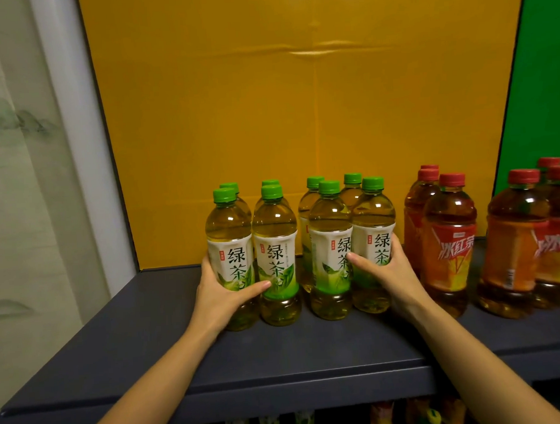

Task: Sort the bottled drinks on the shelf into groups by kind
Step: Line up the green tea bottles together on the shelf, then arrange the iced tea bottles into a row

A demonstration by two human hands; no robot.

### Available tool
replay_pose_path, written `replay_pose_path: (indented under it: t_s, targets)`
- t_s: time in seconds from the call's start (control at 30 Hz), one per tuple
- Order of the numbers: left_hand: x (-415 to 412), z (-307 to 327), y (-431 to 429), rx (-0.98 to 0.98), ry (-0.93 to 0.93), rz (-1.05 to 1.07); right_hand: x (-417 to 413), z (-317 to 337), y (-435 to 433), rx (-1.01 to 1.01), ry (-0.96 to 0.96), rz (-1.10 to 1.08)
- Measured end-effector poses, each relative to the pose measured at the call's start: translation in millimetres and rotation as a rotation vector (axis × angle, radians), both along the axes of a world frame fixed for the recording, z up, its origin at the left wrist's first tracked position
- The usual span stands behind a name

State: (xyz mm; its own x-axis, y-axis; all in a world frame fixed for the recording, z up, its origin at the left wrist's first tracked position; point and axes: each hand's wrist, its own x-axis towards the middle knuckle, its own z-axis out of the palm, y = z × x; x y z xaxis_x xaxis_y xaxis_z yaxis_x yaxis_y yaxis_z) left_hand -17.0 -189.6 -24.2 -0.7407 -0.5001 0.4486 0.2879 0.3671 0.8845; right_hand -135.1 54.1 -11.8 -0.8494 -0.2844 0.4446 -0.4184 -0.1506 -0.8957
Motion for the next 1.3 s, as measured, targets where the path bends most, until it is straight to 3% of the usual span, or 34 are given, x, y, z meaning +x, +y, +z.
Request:
replay_pose_path:
  t_s: [0.63, 0.77, 0.87, 1.03, 1.2, 1.3]
  targets:
    - [13.0, 1.7, 0.4, -0.021, -0.014, 0.065, 14.5, -0.6, 2.1, 0.084, 0.005, -0.065]
    - [33.7, 4.5, 8.7, -0.24, 0.09, 0.276, 27.9, 1.8, 24.7, 0.173, 0.074, -0.16]
    - [47.3, 8.1, 23.4, -0.44, 0.284, 0.37, 41.0, 9.9, 49.0, 0.226, 0.204, -0.268]
    - [46.0, 12.4, 75.1, -0.496, 0.372, 0.171, 46.1, 13.3, 93.9, 0.185, 0.295, -0.37]
    - [15.4, 5.5, 150.9, -0.483, 0.246, -0.027, 23.5, 3.4, 129.3, 0.193, 0.355, -0.464]
    - [-19.8, -4.0, 201.5, -0.496, 0.165, -0.085, 5.6, -3.3, 141.2, 0.277, 0.363, -0.416]
